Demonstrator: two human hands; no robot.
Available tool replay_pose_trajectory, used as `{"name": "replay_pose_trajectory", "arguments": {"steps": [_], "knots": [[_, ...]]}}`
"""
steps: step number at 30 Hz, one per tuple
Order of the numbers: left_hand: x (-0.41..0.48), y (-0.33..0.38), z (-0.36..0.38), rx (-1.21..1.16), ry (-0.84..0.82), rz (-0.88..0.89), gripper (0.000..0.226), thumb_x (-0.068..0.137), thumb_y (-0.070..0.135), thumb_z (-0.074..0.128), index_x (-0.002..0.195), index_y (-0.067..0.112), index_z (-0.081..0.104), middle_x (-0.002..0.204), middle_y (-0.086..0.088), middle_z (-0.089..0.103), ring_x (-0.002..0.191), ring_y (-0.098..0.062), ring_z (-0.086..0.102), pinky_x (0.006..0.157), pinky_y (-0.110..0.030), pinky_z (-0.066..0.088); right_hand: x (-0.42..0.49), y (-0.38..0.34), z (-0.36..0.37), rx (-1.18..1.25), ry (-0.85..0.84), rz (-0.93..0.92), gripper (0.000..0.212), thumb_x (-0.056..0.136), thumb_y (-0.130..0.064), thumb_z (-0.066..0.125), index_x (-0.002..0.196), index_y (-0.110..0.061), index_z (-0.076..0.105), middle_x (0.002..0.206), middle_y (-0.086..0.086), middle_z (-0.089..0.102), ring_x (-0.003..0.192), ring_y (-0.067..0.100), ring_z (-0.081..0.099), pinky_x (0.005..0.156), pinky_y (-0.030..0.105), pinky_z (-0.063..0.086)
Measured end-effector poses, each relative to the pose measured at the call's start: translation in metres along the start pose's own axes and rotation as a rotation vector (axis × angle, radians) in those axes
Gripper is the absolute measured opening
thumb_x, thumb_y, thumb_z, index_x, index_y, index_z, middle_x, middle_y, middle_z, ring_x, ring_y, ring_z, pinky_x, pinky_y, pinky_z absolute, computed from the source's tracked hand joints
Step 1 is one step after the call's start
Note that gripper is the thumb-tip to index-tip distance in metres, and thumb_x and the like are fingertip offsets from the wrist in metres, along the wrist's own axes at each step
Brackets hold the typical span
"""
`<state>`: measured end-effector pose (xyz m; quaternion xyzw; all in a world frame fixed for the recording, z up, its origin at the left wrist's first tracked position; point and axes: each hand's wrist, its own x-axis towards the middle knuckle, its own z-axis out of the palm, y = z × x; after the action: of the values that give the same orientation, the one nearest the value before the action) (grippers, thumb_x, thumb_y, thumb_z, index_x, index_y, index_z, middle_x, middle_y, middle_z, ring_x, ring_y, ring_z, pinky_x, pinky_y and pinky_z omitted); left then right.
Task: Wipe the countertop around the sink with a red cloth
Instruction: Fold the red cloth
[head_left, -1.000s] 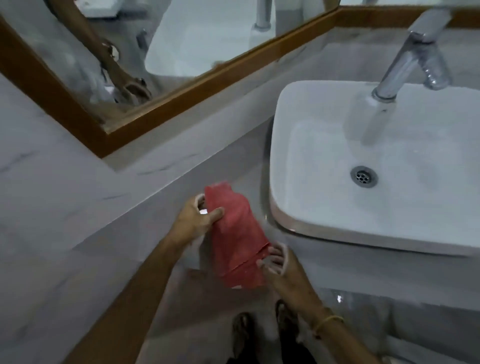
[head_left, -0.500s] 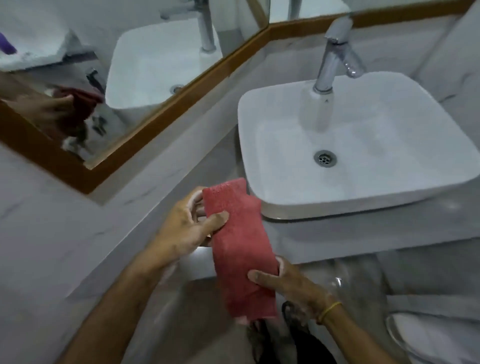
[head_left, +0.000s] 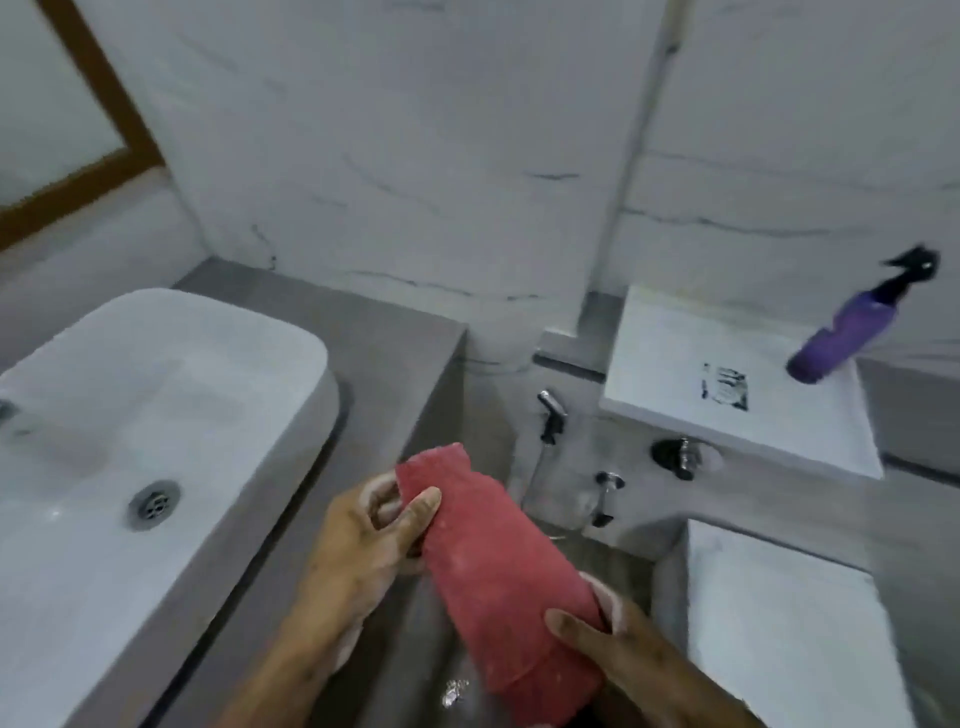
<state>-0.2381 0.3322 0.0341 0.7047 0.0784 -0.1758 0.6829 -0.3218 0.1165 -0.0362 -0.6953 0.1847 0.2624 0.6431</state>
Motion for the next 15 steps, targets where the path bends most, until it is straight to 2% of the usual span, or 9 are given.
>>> {"name": "replay_pose_trajectory", "arguments": {"steps": [2,4,6,8,11,13,15], "knots": [[0.024,0.013,0.043,0.047,-0.111,0.004,0.016,0.083,0.012,0.064,0.099,0.012,0.067,0.081,-0.005,0.077,0.069,-0.017,0.072,0.055,-0.029,0.060,-0.011,0.004,-0.032,0.092,0.126,0.021,0.043,0.061,-0.042,0.076,0.099,-0.031,0.062,0.101,-0.016,0.072,0.094,0.000,0.067,0.085,0.020,0.052],[0.047,0.024,0.095,0.101,-0.228,0.015,0.014,0.084,0.010,0.063,0.097,0.010,0.068,0.076,-0.003,0.077,0.065,-0.015,0.071,0.054,-0.027,0.059,-0.024,0.013,-0.066,0.154,0.252,0.026,0.042,0.061,-0.041,0.077,0.099,-0.029,0.063,0.095,-0.013,0.074,0.087,0.001,0.069,0.076,0.017,0.054],[0.065,0.033,0.133,0.162,-0.309,0.017,0.017,0.085,0.013,0.064,0.101,0.011,0.068,0.081,-0.005,0.077,0.071,-0.016,0.072,0.056,-0.025,0.059,-0.029,0.016,-0.089,0.238,0.326,0.007,0.043,0.065,-0.031,0.077,0.104,-0.019,0.065,0.096,-0.002,0.077,0.088,0.011,0.072,0.076,0.022,0.057],[0.084,0.043,0.167,0.210,-0.350,0.003,0.024,0.084,0.018,0.066,0.106,0.011,0.066,0.090,-0.008,0.076,0.076,-0.017,0.073,0.057,-0.022,0.057,-0.030,0.011,-0.108,0.327,0.372,-0.006,0.048,0.065,-0.024,0.077,0.109,-0.012,0.063,0.101,0.009,0.075,0.095,0.023,0.070,0.086,0.036,0.057],[0.127,0.067,0.217,0.237,-0.337,0.029,0.032,0.080,0.021,0.070,0.109,0.007,0.064,0.093,-0.010,0.073,0.069,-0.013,0.072,0.053,-0.019,0.055,-0.014,-0.004,-0.146,0.420,0.410,-0.038,0.045,0.073,-0.020,0.076,0.114,-0.011,0.061,0.108,0.012,0.073,0.100,0.028,0.069,0.094,0.048,0.053],[0.165,0.086,0.247,0.250,-0.279,0.081,0.036,0.079,0.024,0.072,0.110,0.007,0.063,0.091,-0.010,0.072,0.066,-0.014,0.072,0.053,-0.024,0.057,0.007,-0.026,-0.174,0.443,0.441,-0.083,0.054,0.071,-0.031,0.077,0.119,-0.015,0.058,0.112,0.009,0.071,0.100,0.026,0.069,0.091,0.049,0.055],[0.208,0.100,0.273,0.304,-0.199,0.123,0.045,0.079,0.028,0.073,0.116,0.008,0.059,0.098,-0.010,0.071,0.076,-0.019,0.071,0.064,-0.033,0.060,0.035,-0.052,-0.203,0.367,0.511,-0.139,0.065,0.067,-0.045,0.075,0.122,-0.017,0.055,0.115,0.006,0.068,0.100,0.026,0.067,0.089,0.049,0.056]]}}
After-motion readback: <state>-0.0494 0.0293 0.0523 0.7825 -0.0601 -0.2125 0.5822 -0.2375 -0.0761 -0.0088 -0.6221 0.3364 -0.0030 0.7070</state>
